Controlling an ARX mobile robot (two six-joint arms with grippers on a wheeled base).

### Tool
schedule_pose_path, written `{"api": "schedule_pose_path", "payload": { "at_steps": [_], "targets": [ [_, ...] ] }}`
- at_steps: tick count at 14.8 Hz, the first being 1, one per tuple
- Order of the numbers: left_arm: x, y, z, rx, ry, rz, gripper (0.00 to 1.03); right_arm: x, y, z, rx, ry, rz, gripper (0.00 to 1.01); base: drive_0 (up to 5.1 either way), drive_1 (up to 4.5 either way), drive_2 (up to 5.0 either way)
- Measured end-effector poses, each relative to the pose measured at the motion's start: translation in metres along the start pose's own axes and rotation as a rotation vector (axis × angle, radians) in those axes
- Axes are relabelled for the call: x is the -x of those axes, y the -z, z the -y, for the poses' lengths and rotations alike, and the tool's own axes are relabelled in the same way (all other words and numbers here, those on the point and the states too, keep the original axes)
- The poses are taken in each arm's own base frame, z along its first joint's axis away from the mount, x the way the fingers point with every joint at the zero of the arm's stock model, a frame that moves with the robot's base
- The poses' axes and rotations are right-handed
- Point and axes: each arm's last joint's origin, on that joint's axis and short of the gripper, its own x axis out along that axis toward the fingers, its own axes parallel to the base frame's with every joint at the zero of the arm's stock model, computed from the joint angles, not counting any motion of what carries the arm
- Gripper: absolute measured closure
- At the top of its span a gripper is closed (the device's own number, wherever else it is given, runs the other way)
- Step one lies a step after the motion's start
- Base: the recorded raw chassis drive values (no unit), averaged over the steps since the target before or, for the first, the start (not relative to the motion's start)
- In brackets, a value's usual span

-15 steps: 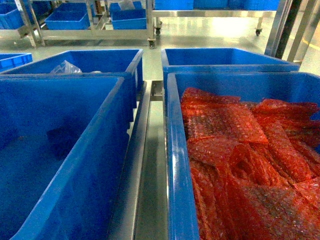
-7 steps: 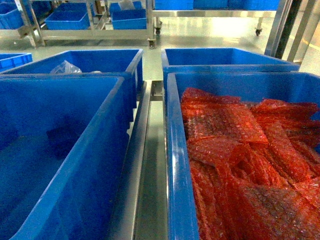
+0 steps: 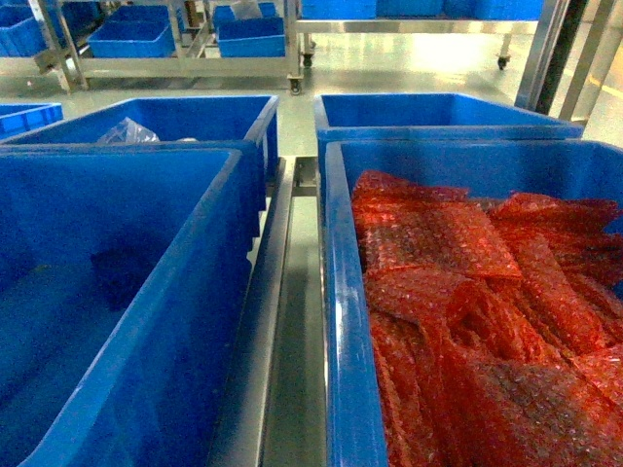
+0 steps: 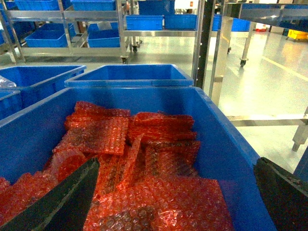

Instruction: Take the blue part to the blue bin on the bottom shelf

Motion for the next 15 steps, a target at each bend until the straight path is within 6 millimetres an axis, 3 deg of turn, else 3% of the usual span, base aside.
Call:
{"api": "schedule_pose_path", "payload": {
  "at_steps": [15],
  "targets": [
    [0.0000, 0.0000, 0.0000, 0.000, 0.000, 0.000, 0.05, 0.0000, 0.0000, 0.0000, 0.000, 0.000, 0.000, 0.03, 0.0, 0.00, 0.0]
  ]
}}
